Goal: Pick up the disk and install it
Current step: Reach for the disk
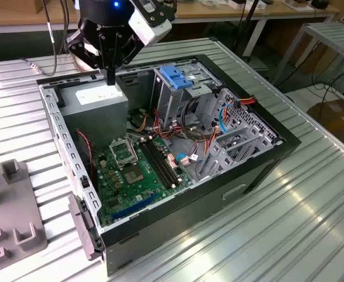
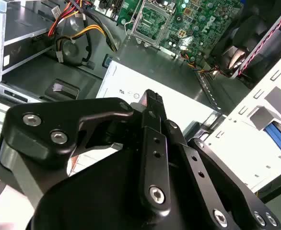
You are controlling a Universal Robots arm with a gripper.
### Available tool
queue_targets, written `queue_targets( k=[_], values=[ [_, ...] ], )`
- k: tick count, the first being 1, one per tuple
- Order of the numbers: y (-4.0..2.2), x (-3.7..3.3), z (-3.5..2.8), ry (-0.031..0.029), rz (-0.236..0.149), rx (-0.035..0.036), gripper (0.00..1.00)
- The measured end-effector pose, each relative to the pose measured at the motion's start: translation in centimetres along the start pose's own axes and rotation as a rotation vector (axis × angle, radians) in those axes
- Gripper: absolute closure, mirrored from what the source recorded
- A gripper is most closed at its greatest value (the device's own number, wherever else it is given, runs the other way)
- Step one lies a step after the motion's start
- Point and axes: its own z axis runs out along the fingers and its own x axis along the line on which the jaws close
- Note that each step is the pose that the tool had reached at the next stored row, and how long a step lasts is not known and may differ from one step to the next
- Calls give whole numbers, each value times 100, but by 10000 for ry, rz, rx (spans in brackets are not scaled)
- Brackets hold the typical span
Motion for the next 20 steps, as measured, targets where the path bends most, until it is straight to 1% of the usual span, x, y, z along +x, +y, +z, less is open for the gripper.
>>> queue_targets(
  k=[5,20],
  values=[
    [-3,39,-1,0,0,0,90],
    [-10,127,-4,0,1,1,90]
  ],
)
